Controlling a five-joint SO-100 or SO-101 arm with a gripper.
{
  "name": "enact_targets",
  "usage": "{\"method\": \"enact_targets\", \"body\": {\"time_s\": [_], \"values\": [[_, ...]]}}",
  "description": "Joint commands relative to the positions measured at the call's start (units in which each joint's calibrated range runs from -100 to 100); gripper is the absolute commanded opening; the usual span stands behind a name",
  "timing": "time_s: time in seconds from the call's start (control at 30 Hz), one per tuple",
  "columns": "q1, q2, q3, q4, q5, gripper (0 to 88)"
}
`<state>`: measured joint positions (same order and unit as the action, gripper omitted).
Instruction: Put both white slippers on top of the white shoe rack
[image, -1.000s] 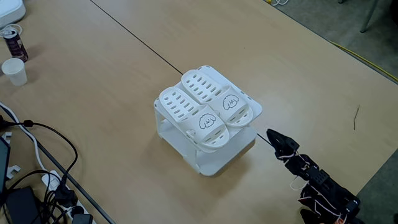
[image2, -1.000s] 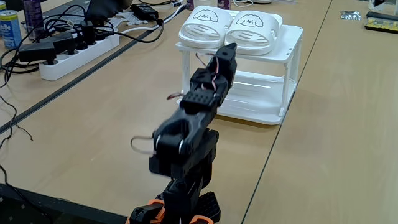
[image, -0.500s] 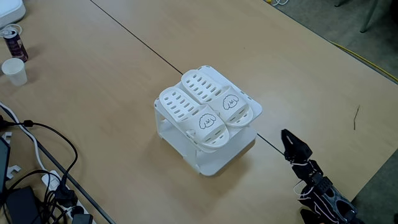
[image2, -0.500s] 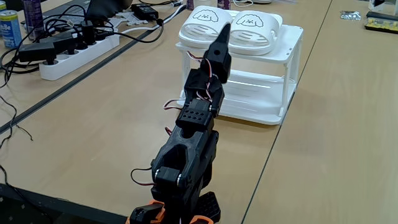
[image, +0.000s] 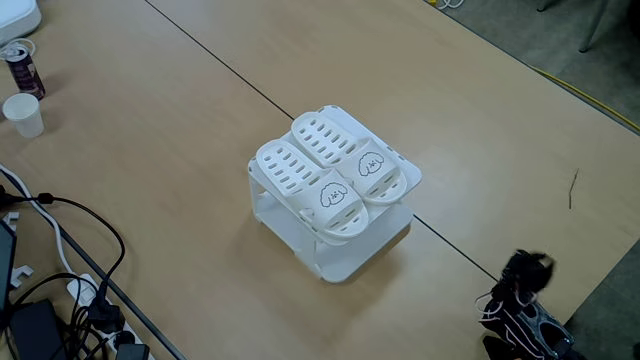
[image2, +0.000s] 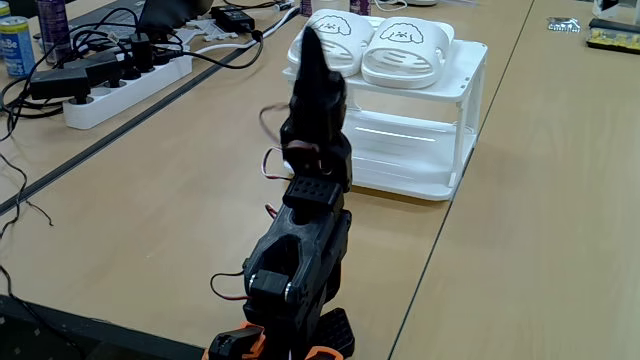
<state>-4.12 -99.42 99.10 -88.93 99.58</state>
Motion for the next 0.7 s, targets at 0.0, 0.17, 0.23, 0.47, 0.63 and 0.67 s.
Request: {"method": "enact_targets", "body": {"time_s": [0.0, 0.17, 0.23, 0.47, 0.63, 0.67], "values": [[0.2, 0.3, 0.4, -11.1, 0.4, 0.7], [-0.2, 0.3, 0.4, -10.6, 0.4, 0.7], [-0.2, 0.3, 0.4, -10.6, 0.4, 0.7], [0.1, 0.4, 0.4, -10.6, 0.4, 0.7], [0.2, 0.4, 0.5, -10.6, 0.4, 0.7], [0.2, 0.4, 0.5, -10.6, 0.4, 0.7]]}}
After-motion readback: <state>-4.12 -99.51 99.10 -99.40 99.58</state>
